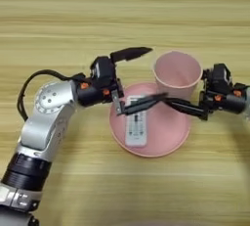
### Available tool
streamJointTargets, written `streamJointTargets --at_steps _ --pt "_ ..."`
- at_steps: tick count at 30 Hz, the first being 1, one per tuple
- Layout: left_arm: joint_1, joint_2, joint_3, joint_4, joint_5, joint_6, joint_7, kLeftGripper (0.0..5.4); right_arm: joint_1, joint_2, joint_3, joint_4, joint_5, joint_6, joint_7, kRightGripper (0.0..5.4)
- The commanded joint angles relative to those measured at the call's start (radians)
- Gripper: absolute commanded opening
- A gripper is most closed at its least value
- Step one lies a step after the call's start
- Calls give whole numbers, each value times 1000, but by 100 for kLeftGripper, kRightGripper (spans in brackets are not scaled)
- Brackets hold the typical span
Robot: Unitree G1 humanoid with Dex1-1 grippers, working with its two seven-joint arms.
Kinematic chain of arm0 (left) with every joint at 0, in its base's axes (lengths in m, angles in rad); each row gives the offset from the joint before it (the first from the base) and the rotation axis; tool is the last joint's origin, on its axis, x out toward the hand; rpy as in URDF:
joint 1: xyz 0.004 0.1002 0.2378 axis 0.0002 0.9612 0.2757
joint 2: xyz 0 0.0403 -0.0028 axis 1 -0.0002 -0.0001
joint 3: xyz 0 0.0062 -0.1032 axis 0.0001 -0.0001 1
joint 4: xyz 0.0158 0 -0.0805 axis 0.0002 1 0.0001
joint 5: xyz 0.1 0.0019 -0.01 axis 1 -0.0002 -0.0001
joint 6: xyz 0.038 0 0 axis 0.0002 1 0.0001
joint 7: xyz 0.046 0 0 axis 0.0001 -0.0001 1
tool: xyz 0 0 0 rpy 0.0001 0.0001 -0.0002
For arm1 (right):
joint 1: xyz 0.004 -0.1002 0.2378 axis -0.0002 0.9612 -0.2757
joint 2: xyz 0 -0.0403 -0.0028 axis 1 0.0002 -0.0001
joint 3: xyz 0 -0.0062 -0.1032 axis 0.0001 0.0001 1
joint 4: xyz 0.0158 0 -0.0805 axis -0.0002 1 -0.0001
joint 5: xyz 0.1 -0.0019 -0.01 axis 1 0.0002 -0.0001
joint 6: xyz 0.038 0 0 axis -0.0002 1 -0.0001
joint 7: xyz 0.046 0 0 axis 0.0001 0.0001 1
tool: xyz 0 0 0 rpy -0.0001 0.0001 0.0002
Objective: Move the objects on the table
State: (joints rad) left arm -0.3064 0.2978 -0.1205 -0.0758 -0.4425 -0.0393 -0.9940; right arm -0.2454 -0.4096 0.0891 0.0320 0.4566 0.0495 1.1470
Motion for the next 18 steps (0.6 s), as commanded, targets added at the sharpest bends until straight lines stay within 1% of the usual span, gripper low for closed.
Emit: streamJointTargets --at_steps 1,5,7,10,14,16,18 --pt "-18 1 20 2 -12 8 12 540 10 20 -22 10 13 -23 -12 408" --pt "-11 -3 28 -17 -22 11 17 540 14 31 -23 24 6 -32 -10 408" --pt "-17 -10 41 -23 -32 15 32 540 15 35 -23 27 5 -33 -10 408" --pt "-27 -25 62 -15 -35 11 74 540 16 45 -21 30 2 -34 -17 408" --pt "-63 -58 102 17 -18 5 181 540 25 65 -17 34 -3 -41 -33 408" --pt "-92 -78 136 63 -1 -6 256 540 33 82 -14 41 -20 -58 -58 408" --pt "-113 -91 158 103 15 -18 310 540 38 94 -11 49 -37 -74 -84 408"
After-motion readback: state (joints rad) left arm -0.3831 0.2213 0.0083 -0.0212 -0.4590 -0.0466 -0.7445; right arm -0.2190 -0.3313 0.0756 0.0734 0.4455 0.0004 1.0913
